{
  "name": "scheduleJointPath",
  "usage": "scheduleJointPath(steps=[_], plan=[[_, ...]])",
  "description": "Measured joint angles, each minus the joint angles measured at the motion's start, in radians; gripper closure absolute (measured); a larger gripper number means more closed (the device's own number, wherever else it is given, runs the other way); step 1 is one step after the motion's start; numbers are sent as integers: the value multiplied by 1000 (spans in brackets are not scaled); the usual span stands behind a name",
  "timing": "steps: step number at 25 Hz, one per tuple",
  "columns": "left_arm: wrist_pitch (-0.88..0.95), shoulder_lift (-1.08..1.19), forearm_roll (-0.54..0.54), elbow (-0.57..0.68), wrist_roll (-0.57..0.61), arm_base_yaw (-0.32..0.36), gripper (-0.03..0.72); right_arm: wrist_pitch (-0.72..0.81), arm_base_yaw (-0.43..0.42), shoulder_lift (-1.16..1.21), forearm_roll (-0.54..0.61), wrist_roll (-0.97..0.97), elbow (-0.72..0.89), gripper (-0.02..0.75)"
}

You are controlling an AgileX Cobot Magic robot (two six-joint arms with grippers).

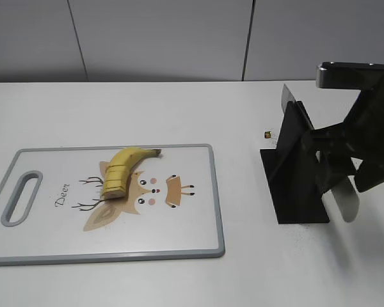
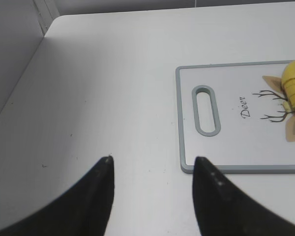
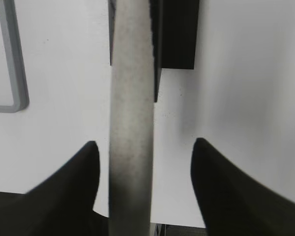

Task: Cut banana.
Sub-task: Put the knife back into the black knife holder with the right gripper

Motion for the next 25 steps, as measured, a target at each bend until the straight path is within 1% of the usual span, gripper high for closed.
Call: scheduleJointPath(steps=[3,4,6,13,16,20,25], plan=[[0,0,0,0,0,0,188,1,0,-4,21,-26,0,178],[0,0,0,0,0,0,188,1,0,-11,22,-32,0,158],[0,0,0,0,0,0,188,10,0,-36,24,-49,0,141],[0,0,0,0,0,0,190,87,1,-218,25,-191,0,138],[0,0,0,0,0,0,189,90,1,-326,25,-257,26,141],[-1,0,0,0,0,0,189,42,1,-497,25,-338,139,143],[-1,0,0,0,0,0,189,-19,1,-735,25,-408,332,143]])
